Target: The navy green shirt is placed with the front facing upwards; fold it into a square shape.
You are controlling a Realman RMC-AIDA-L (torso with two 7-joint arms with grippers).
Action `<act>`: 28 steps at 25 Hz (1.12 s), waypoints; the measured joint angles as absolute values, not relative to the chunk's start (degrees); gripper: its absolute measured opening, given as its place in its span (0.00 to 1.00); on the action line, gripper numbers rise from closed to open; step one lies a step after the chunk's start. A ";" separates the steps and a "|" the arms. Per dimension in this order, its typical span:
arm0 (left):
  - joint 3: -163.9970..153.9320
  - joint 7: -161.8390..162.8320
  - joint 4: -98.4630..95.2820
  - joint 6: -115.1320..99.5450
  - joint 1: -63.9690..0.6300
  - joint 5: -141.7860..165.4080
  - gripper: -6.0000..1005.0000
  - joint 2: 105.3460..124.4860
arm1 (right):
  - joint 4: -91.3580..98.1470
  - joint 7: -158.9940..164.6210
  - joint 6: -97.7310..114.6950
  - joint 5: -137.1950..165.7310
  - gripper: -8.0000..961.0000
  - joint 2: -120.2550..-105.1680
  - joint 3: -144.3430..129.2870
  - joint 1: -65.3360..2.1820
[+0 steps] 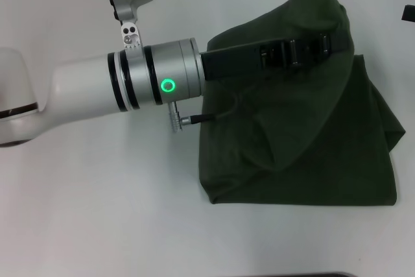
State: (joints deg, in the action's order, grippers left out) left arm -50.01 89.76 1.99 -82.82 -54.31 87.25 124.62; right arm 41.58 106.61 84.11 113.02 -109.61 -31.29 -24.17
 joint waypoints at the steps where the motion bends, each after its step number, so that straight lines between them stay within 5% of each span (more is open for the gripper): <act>1: -49.80 89.55 2.29 -82.75 -54.31 87.26 0.17 124.62 | 41.58 106.61 84.11 113.02 0.03 -109.67 -31.29 -24.17; 16: -45.90 87.66 4.09 -83.21 -53.47 87.96 0.17 124.62 | 41.58 106.61 84.10 113.02 0.03 -109.86 -31.34 -24.19; 28: -45.19 87.71 -2.42 -85.47 -48.02 87.45 0.62 124.61 | 41.58 103.43 87.82 113.71 0.04 -109.86 -32.82 -24.48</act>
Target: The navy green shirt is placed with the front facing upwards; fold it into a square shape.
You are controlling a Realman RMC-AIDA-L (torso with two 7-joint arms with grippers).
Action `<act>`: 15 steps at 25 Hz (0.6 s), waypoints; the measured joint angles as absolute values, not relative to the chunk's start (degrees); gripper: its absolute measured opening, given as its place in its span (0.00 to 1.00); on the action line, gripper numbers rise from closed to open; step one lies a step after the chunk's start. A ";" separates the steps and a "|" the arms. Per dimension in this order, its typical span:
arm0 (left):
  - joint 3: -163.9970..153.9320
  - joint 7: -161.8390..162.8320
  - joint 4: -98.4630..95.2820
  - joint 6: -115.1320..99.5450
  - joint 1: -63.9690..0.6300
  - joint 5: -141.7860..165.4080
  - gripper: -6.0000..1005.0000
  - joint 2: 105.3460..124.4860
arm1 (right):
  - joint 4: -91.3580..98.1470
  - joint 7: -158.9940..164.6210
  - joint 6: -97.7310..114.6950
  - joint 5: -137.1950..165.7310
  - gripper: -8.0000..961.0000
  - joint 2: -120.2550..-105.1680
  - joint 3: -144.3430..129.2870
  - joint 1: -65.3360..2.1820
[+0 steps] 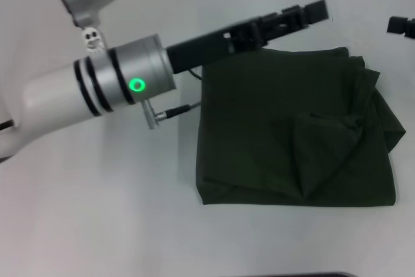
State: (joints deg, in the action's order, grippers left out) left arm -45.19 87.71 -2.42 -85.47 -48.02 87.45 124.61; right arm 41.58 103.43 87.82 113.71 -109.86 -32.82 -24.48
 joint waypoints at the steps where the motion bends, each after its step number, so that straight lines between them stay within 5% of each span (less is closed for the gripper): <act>1: -45.28 87.70 -3.65 -85.85 -47.30 87.46 0.65 124.62 | 41.58 102.79 88.81 114.25 0.04 -109.78 -33.05 -24.62; 7: -46.35 88.01 -13.24 -88.27 -40.94 87.68 0.87 124.24 | 42.85 101.11 93.90 117.89 0.13 -109.42 -33.28 -25.58; 15: -42.32 89.52 -26.93 -88.24 -31.55 87.42 0.95 123.80 | 43.28 100.51 96.89 120.36 0.42 -110.01 -36.68 -28.45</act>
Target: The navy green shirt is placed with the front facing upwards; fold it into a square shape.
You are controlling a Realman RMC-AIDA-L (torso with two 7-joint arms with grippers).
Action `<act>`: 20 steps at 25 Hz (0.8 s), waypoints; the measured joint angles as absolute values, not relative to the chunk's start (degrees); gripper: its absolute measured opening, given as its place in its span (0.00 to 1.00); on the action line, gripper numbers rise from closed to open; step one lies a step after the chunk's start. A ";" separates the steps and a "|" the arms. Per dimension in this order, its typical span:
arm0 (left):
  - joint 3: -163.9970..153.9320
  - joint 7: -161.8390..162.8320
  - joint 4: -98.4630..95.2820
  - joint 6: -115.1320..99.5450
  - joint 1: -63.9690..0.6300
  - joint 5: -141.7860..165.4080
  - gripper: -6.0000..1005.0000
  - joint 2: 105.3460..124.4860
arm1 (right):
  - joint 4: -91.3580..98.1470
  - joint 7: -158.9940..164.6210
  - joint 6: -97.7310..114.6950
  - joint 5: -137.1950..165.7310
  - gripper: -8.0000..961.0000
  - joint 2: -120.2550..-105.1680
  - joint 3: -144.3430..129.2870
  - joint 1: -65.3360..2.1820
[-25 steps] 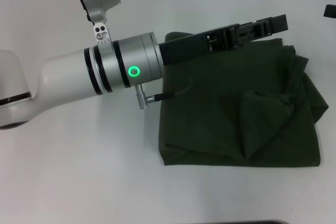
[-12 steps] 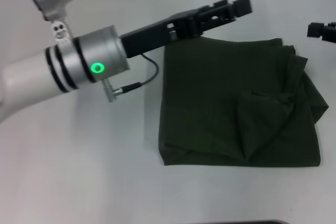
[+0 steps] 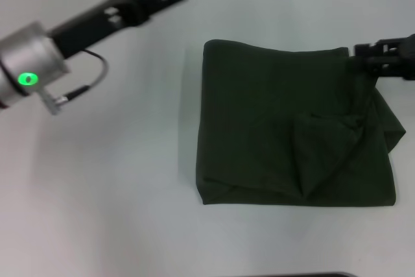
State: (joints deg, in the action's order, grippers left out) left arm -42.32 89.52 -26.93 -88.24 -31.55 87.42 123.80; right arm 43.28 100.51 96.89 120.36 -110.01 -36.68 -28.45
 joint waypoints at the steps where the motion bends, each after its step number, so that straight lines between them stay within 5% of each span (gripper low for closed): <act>1: -41.58 89.70 -27.76 -88.37 -31.07 87.42 0.95 123.74 | 43.26 100.61 96.84 121.58 0.45 -110.30 -37.13 -29.05; 8: -38.52 91.18 -29.42 -88.53 -28.43 87.38 0.94 121.57 | 43.21 100.42 94.80 130.14 0.67 -113.49 -38.55 -33.43; 13: -37.28 91.85 -29.51 -88.50 -27.47 87.38 0.94 121.18 | 44.28 99.58 94.55 131.05 0.66 -115.26 -41.11 -34.71; 20: -36.92 91.90 -29.42 -88.14 -27.53 87.61 0.95 121.46 | 44.66 98.40 96.01 130.84 0.66 -115.71 -41.42 -35.14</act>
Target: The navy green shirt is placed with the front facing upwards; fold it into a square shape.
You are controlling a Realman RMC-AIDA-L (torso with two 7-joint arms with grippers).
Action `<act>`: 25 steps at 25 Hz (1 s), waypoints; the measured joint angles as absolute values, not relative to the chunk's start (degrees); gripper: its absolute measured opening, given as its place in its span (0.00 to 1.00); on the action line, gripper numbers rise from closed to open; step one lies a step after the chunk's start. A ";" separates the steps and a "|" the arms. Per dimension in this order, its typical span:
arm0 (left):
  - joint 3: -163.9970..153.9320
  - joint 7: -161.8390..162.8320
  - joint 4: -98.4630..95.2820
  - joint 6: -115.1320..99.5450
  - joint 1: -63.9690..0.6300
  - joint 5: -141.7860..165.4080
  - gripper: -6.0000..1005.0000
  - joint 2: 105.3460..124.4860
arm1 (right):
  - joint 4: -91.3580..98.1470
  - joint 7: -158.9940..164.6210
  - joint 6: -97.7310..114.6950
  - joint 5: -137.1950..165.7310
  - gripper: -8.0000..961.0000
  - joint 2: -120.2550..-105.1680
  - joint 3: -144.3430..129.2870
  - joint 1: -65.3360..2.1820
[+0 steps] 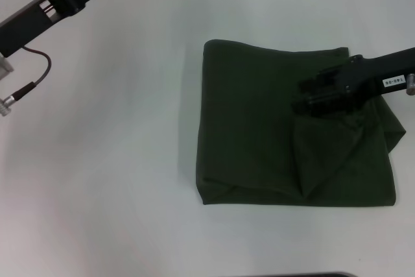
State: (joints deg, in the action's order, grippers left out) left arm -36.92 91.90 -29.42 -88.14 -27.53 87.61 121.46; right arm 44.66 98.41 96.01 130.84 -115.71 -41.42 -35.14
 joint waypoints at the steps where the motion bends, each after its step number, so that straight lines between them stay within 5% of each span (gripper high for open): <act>1: -36.91 91.87 -29.40 -88.13 -27.57 87.64 0.95 121.53 | 44.57 98.24 95.96 130.71 0.66 -115.80 -41.45 -35.21; 10: -36.91 91.69 -29.30 -87.99 -27.75 87.85 0.95 121.78 | 44.36 98.16 93.06 130.78 0.65 -118.30 -45.05 -36.78; 20: -36.92 91.46 -29.31 -87.86 -27.48 87.90 0.95 122.13 | 44.44 99.01 92.61 130.93 0.60 -117.61 -45.54 -35.61; 25: -37.18 91.44 -29.35 -87.34 -27.49 87.97 0.94 122.28 | 44.01 99.03 92.26 131.26 0.28 -117.38 -45.67 -35.54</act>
